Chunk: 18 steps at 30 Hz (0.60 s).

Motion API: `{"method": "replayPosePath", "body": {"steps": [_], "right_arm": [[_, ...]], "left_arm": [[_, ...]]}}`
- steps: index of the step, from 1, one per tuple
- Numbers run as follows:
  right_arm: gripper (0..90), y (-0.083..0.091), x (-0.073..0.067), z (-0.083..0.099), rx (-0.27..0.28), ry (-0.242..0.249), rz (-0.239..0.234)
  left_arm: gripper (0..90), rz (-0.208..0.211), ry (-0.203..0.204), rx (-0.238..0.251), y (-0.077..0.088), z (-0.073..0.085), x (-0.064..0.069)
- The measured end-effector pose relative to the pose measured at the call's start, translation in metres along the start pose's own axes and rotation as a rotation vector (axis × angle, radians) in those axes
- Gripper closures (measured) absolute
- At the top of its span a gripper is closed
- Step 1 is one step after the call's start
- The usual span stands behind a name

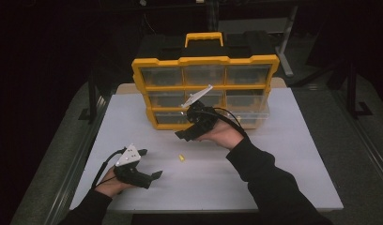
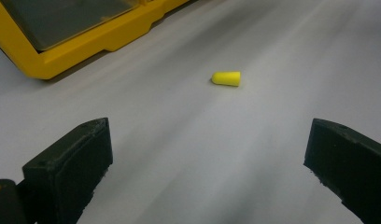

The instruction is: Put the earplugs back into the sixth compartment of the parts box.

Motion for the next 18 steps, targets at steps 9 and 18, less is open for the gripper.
{"method": "replayPosePath", "body": {"steps": [9, 18], "right_arm": [[27.3, -0.018, 0.001, 0.016, -0.014, -0.007, -0.012], [27.5, -0.036, 0.0, 0.034, -0.034, -0.028, -0.022]], "left_arm": [[0.3, 0.003, 0.003, -0.002, 0.0, 0.0, 0.0], [0.3, 0.002, 0.005, -0.001, 0.0, 0.0, -0.001]]}}
Point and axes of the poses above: each handheld gripper's, and its own axes: y roughly backward along the jaws, z roughly out of its underside, x roughly to its right, the point moved 8 cm from there along -y, roughly forward along the jaws, and after that the axes turned 5 degrees about -z, right-handed, at the moved point
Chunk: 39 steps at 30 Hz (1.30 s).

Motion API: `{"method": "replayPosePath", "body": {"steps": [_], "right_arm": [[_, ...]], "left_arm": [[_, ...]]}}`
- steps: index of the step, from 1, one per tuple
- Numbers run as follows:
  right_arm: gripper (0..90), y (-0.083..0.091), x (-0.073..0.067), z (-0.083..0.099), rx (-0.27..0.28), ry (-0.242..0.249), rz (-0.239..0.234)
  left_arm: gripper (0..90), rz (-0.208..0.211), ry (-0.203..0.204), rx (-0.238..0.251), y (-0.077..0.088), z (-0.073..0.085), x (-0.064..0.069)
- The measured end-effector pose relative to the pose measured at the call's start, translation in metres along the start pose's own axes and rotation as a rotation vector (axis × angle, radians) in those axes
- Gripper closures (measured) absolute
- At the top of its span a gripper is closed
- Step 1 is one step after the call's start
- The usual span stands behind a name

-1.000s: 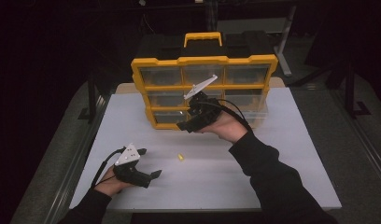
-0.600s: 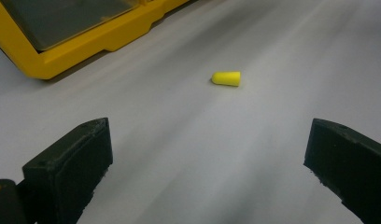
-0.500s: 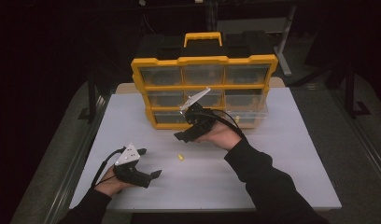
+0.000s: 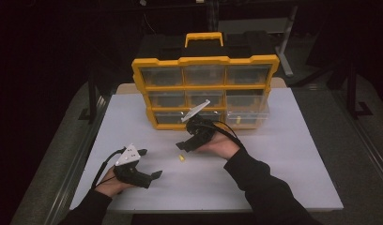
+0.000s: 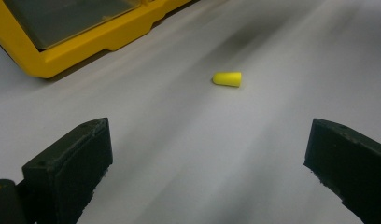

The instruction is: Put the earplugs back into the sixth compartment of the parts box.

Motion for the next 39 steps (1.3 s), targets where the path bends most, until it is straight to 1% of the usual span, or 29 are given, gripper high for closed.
{"method": "replayPosePath", "body": {"steps": [3, 6, 8, 13, 17, 19, 24, 26, 28, 31, 32, 34, 35, 36, 39], "right_arm": [[27.9, -0.005, -0.001, 0.005, 0.007, -0.011, -0.006], [29.5, -0.011, 0.001, 0.01, 0.015, -0.012, -0.009], [30.0, -0.017, 0.001, 0.015, -0.003, -0.014, -0.014], [35.7, -0.026, 0.003, 0.023, -0.018, -0.011, -0.02], [39.6, -0.031, 0.004, 0.026, -0.017, -0.023, -0.028], [42.5, -0.033, 0.003, 0.028, -0.017, -0.02, -0.034], [49.4, -0.044, -0.001, 0.036, -0.051, -0.021, -0.049], [51.5, -0.048, -0.002, 0.037, -0.057, -0.01, -0.052], [53.9, -0.051, -0.003, 0.038, -0.066, -0.016, -0.056], [57.8, -0.056, -0.004, 0.041, -0.079, -0.012, -0.062], [58.5, -0.057, -0.005, 0.042, -0.089, -0.019, -0.063], [60.4, -0.061, -0.005, 0.044, -0.093, -0.007, -0.063], [61.3, -0.061, -0.006, 0.045, -0.106, -0.02, -0.06], [62.3, -0.063, -0.005, 0.046, -0.108, -0.012, -0.061], [65.6, -0.065, -0.007, 0.048, -0.121, -0.019, -0.057]], "left_arm": [[0.3, 0.002, -0.003, -0.001, 0.0, 0.0, 0.0], [0.3, 0.001, -0.002, -0.002, 0.0, 0.001, 0.0], [0.3, 0.001, 0.003, -0.001, 0.0, 0.001, 0.0], [0.3, 0.001, 0.005, 0.003, 0.001, 0.001, 0.0], [0.3, 0.002, 0.003, 0.005, 0.001, 0.001, -0.001], [0.3, 0.005, 0.001, 0.005, 0.001, 0.001, 0.0], [0.3, 0.004, -0.003, 0.01, 0.001, 0.001, -0.001], [0.3, 0.003, -0.004, 0.011, 0.001, 0.001, -0.001], [0.3, 0.004, -0.005, 0.011, 0.001, 0.001, -0.001], [0.3, 0.006, -0.005, 0.013, 0.001, 0.001, 0.0], [0.3, 0.007, -0.005, 0.012, 0.001, 0.001, 0.0], [0.4, 0.007, -0.005, 0.012, 0.001, 0.001, 0.0], [0.4, 0.006, -0.006, 0.012, 0.001, 0.001, 0.0], [0.4, 0.007, -0.005, 0.013, 0.001, 0.001, 0.0], [0.4, 0.009, -0.007, 0.015, 0.001, 0.0, 0.0]]}}
Point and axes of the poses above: each handheld gripper's, and its own axes: y roughly backward along the jaws, z roughly out of its underside, x roughly to its right, the point moved 8 cm from there along -y, roughly forward along the jaws, and after that the axes turned 5 degrees about -z, right-handed, at the moved point
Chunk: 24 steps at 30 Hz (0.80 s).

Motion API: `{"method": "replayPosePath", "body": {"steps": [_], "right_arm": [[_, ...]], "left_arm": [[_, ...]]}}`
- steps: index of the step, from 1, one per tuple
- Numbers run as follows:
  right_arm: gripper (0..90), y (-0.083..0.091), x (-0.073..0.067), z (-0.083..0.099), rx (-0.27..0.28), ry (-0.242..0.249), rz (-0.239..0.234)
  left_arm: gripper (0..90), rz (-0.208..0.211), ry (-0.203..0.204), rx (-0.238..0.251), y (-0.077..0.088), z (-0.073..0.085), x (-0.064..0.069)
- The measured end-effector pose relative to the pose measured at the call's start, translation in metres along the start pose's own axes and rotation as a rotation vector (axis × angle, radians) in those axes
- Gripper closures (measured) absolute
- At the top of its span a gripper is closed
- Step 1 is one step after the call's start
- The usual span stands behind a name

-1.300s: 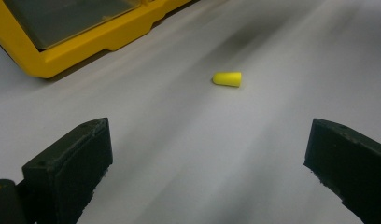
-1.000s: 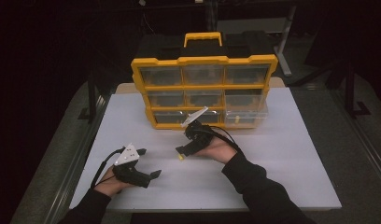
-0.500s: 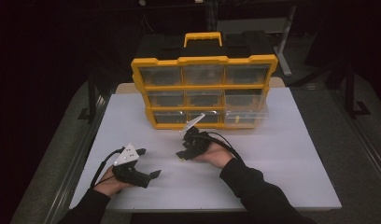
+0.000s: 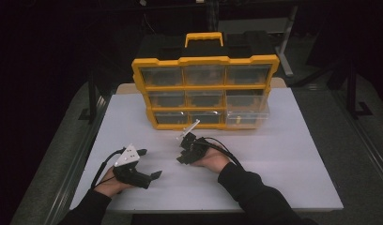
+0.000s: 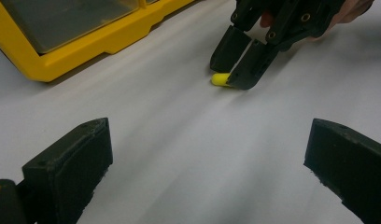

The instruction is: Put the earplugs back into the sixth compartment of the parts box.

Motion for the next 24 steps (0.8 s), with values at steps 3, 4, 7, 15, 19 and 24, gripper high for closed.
{"method": "replayPosePath", "body": {"steps": [3, 4, 7, 15, 19, 24], "right_arm": [[70.3, 0.0, 0.0, 0.0, -0.001, 0.013, 0.011], [71.5, 0.0, 0.0, 0.0, -0.005, 0.018, 0.016], [76.9, 0.0, 0.001, 0.0, -0.009, 0.013, 0.021], [80.4, 0.001, 0.001, 0.001, -0.018, 0.01, 0.006], [80.4, 0.007, 0.001, -0.001, -0.012, 0.012, 0.003], [80.3, 0.021, -0.002, -0.006, -0.006, -0.002, -0.001]], "left_arm": [[0.3, 0.001, -0.007, -0.007, -0.001, 0.0, 0.0], [0.4, 0.001, -0.006, -0.006, -0.001, 0.0, 0.0], [0.4, 0.002, -0.006, -0.005, -0.001, 0.0, 0.0], [0.3, 0.004, -0.009, -0.006, -0.001, 0.0, 0.001], [0.3, 0.006, -0.009, -0.005, -0.001, 0.0, 0.001], [0.3, 0.007, -0.008, -0.003, -0.001, -0.001, 0.002]]}}
Point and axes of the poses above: each handheld gripper's, and its own axes: y roughly backward along the jaws, z roughly out of its underside, x roughly to its right, the point moved 8 cm from there along -y, roughly forward along the jaws, and after that the axes turned 5 degrees about -z, right-handed, at the moved point
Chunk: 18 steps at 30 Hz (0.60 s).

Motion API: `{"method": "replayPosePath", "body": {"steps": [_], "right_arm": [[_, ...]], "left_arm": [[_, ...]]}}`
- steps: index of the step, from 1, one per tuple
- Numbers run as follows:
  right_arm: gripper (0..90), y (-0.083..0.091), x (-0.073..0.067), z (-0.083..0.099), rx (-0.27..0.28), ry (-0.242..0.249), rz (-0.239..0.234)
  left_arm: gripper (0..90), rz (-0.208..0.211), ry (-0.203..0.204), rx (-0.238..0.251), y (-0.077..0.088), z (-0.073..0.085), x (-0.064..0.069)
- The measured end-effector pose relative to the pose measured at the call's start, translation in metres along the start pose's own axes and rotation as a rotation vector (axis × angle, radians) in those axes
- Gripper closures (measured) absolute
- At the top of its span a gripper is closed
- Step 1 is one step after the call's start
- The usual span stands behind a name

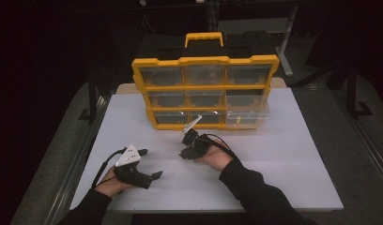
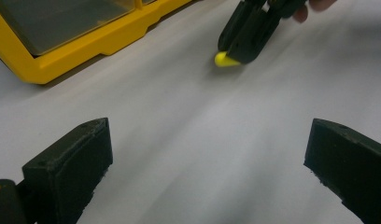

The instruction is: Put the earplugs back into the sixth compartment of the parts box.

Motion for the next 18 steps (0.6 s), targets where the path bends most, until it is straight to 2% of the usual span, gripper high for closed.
{"method": "replayPosePath", "body": {"steps": [10, 18], "right_arm": [[79.8, 0.026, -0.001, -0.011, 0.034, -0.004, -0.002], [79.8, 0.05, -0.005, -0.027, 0.074, 0.014, -0.003]], "left_arm": [[0.4, 0.002, 0.0, 0.001, -0.001, 0.0, 0.001], [0.3, 0.002, -0.002, -0.002, -0.001, 0.0, 0.001]]}}
Point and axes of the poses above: each handheld gripper's, and its own axes: y roughly backward along the jaws, z roughly out of its underside, x roughly to its right, the point moved 8 cm from there along -y, roughly forward along the jaws, and after that the axes turned 5 degrees about -z, right-handed, at the moved point
